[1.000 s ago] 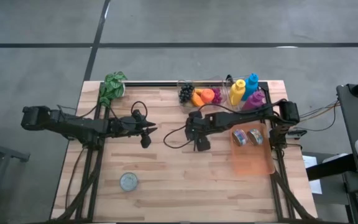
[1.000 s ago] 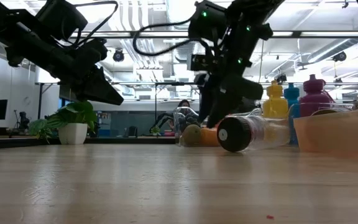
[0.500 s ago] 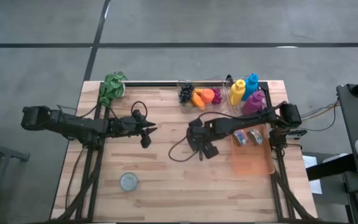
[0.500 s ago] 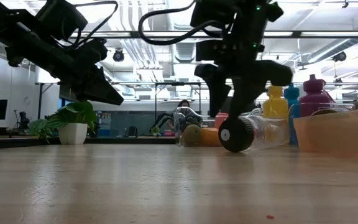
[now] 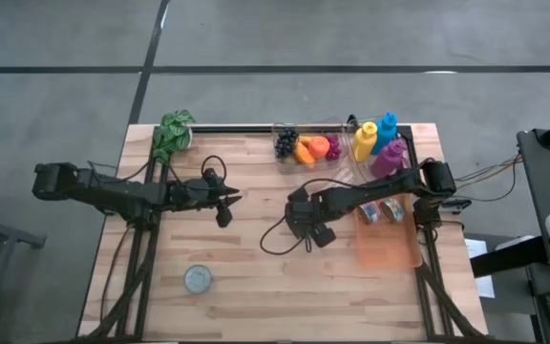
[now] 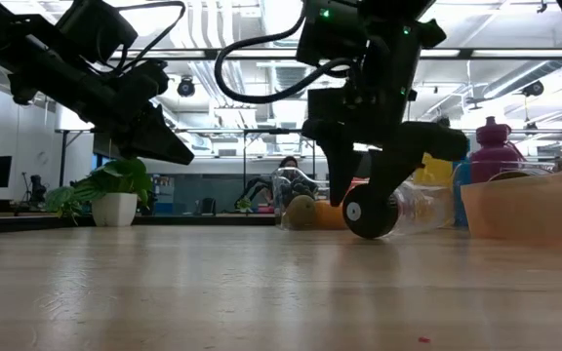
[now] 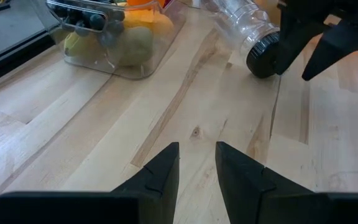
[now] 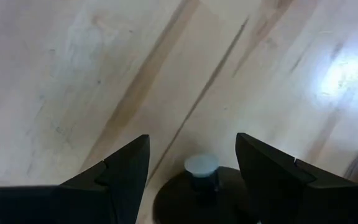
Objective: Pick & Place Food Item
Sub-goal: Put the black water bottle into the right transparent bin
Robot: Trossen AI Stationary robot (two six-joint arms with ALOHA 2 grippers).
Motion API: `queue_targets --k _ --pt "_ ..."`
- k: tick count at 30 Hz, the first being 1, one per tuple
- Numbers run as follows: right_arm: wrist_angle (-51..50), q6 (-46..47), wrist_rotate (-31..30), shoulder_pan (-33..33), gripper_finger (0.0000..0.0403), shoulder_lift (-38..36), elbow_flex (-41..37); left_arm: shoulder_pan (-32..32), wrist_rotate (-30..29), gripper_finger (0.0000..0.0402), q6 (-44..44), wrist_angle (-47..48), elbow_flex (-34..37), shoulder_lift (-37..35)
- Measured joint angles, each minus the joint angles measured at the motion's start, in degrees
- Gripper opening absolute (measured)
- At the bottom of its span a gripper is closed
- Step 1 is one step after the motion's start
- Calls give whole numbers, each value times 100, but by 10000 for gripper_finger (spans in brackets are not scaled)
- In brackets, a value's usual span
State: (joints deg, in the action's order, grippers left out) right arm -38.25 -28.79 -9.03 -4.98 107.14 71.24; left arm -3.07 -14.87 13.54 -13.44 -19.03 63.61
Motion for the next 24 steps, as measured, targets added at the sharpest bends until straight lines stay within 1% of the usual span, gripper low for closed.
queue_targets --k 6,24 --pt "8 2 -145 29 233 27 -4 0 7 109 0 -2 0 0" --pt "265 -3 -167 161 233 25 -246 2 33 109 0 -2 0 0"
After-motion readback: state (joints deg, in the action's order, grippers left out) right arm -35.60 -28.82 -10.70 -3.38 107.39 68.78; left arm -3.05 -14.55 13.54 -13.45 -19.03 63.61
